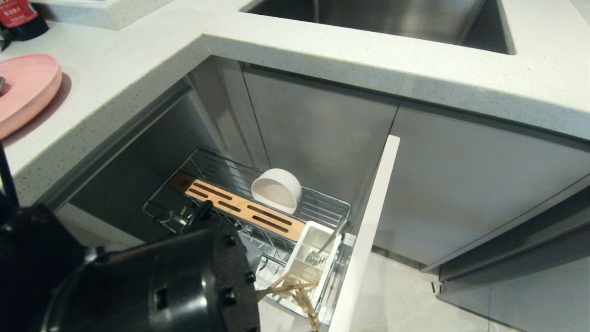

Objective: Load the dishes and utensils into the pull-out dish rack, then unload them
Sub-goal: Pick up the chopsticks and place it in the cupboard

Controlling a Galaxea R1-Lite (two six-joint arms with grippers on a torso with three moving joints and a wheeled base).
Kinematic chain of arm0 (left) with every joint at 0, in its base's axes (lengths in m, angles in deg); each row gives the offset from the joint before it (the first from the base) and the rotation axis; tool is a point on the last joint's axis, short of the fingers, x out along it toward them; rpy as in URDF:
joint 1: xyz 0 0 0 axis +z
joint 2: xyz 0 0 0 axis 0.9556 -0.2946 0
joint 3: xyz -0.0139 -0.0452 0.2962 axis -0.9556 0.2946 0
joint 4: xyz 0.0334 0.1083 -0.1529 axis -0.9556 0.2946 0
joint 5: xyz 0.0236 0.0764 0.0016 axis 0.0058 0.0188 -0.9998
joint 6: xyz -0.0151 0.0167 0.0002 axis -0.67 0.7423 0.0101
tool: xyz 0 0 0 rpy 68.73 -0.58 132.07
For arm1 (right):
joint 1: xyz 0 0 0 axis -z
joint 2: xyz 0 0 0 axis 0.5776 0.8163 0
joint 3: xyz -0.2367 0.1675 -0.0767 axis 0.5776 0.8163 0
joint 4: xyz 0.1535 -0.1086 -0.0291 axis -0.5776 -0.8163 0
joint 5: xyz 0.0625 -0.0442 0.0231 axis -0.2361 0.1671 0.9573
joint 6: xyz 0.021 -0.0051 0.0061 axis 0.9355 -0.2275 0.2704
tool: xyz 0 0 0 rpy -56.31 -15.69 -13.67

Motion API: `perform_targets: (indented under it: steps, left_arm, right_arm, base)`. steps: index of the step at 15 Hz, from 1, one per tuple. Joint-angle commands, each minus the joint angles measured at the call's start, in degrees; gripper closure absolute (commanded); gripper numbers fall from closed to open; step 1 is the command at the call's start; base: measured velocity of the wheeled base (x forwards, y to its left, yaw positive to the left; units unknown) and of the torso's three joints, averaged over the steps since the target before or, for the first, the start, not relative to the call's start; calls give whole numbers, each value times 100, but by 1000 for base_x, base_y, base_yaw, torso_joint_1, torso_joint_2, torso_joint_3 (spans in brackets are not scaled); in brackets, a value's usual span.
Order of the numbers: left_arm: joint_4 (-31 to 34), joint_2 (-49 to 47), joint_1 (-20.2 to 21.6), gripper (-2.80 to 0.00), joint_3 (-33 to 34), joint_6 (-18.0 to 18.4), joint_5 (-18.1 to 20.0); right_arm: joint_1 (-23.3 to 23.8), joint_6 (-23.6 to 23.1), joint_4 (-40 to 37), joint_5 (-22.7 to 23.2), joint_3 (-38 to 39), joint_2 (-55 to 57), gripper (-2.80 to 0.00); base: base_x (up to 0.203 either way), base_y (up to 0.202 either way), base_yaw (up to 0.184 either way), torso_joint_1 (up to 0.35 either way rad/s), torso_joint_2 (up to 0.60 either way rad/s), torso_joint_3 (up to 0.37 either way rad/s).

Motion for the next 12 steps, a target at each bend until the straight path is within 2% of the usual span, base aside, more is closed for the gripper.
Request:
perform_targets:
  steps: [1, 8, 10, 12]
  left_arm:
    - [27, -226, -36, 0, 65, -20, -20]
    - [-274, -742, 36, 0, 168, -14, -44]
    - [-322, -845, 109, 0, 172, 22, -168]
    - [-403, -959, 184, 0, 157, 209, -232]
  right_arm:
    - [0, 0, 2, -2, 0, 4, 0]
    - [0, 0, 2, -2, 0, 4, 0]
    - [0, 0, 2, 1, 0, 4, 0]
    - [0, 0, 2, 1, 0, 4, 0]
  base:
    - [0, 0, 0, 0, 0, 0]
    - [0, 0, 0, 0, 0, 0]
    - [0, 0, 0, 0, 0, 0]
    - [0, 0, 0, 0, 0, 0]
